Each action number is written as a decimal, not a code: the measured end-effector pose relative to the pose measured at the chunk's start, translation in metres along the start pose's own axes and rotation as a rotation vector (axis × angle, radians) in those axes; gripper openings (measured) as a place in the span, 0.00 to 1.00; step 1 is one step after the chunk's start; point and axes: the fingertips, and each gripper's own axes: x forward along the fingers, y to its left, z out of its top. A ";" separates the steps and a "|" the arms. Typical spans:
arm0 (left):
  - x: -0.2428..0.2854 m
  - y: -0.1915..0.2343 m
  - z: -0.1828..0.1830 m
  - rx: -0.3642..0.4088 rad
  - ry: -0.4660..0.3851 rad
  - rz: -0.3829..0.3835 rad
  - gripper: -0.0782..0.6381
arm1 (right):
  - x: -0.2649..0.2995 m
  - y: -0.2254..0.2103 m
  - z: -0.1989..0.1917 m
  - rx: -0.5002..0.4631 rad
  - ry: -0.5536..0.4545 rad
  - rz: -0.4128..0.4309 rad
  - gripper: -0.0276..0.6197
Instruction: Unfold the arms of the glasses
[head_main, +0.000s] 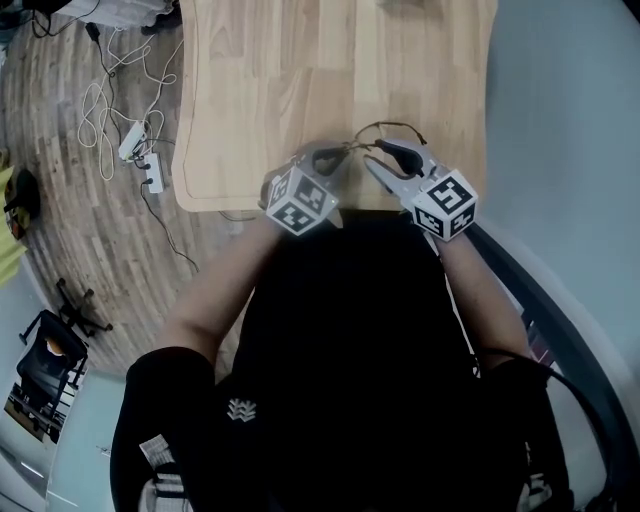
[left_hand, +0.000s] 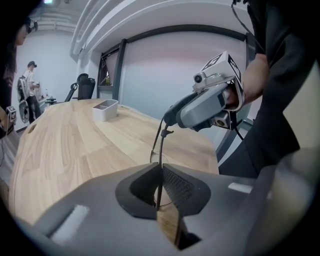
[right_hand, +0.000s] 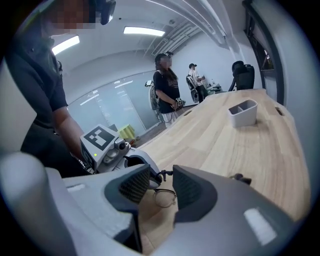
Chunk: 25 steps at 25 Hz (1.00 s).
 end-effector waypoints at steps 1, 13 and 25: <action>0.000 -0.001 0.000 0.003 0.000 -0.002 0.15 | -0.001 0.002 0.001 -0.001 -0.004 0.004 0.25; -0.019 -0.016 0.007 0.030 -0.084 -0.062 0.24 | -0.003 0.028 0.007 0.008 -0.039 0.054 0.25; -0.093 0.004 -0.007 -0.022 -0.199 0.066 0.27 | 0.002 0.067 0.004 -0.018 -0.005 0.130 0.25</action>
